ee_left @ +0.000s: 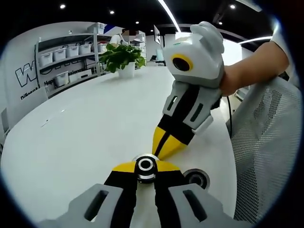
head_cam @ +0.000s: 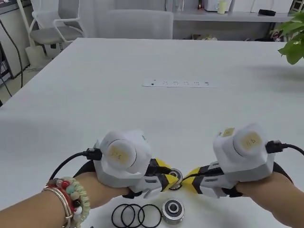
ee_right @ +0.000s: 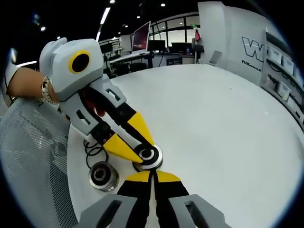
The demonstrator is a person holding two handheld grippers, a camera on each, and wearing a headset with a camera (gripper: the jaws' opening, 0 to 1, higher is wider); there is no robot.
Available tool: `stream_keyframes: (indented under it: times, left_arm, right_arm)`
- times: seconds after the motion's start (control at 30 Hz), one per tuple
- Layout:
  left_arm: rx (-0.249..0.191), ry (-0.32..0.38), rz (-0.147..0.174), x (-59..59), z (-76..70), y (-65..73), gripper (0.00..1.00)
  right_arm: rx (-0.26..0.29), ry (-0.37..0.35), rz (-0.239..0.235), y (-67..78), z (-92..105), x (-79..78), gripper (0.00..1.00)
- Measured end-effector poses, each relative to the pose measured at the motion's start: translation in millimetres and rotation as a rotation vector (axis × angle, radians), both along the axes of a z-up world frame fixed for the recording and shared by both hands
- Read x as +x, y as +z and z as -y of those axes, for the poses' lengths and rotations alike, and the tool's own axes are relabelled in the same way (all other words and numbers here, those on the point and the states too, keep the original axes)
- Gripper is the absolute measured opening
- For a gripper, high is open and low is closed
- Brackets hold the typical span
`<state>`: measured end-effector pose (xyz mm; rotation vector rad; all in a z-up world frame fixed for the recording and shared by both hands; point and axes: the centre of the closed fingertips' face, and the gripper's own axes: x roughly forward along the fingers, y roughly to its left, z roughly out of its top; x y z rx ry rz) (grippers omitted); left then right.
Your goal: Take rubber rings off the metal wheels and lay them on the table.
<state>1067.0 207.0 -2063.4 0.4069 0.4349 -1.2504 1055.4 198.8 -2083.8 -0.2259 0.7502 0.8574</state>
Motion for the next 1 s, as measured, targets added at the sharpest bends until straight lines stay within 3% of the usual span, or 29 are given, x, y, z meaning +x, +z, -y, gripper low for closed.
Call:
stream_keyframes:
  times: [0.07, 0.5, 0.53, 0.6, 0.63, 0.67, 0.8, 0.9, 1.0]
  left_arm:
    - [0.001, -0.002, 0.002, -0.1, 0.0, 0.0, 0.08]
    - [0.010, -0.006, 0.016, 1.0, -1.8, -0.1, 0.08]
    - [0.011, -0.007, 0.017, 0.9, -1.8, -0.1, 0.08]
    - [0.011, -0.009, 0.024, 1.1, -1.7, 0.1, 0.08]
    - [0.012, -0.009, 0.026, 1.2, -1.6, 0.3, 0.08]
    - [0.012, -0.012, 0.028, 0.9, -1.3, 0.4, 0.08]
    - [0.015, -0.019, 0.041, 0.7, -1.1, 0.6, 0.08]
    - [0.037, -0.052, 0.108, 0.0, 0.6, 1.9, 0.08]
    - [0.043, -0.053, 0.117, -0.5, 3.0, 1.1, 0.07]
  right_arm:
    - [0.016, -0.035, -0.033, -0.2, 0.9, 0.5, 0.00]
    - [0.095, -0.161, -0.098, 3.9, 6.1, 7.0, 0.00]
    - [0.113, -0.183, -0.085, 6.8, 7.1, 10.9, 0.00]
    - [0.219, -0.226, -0.125, 17.4, 1.5, 13.2, 0.00]
    - [0.195, -0.244, -0.153, 12.0, 5.5, 10.7, 0.00]
    - [0.185, -0.225, -0.131, 11.8, 5.0, 11.7, 0.00]
    - [0.188, -0.219, -0.137, 15.0, 1.0, 10.3, 0.00]
    - [0.185, -0.215, -0.134, 16.2, 0.0, 10.0, 0.00]
    - [0.194, -0.220, -0.142, 17.0, -0.8, 9.8, 0.00]
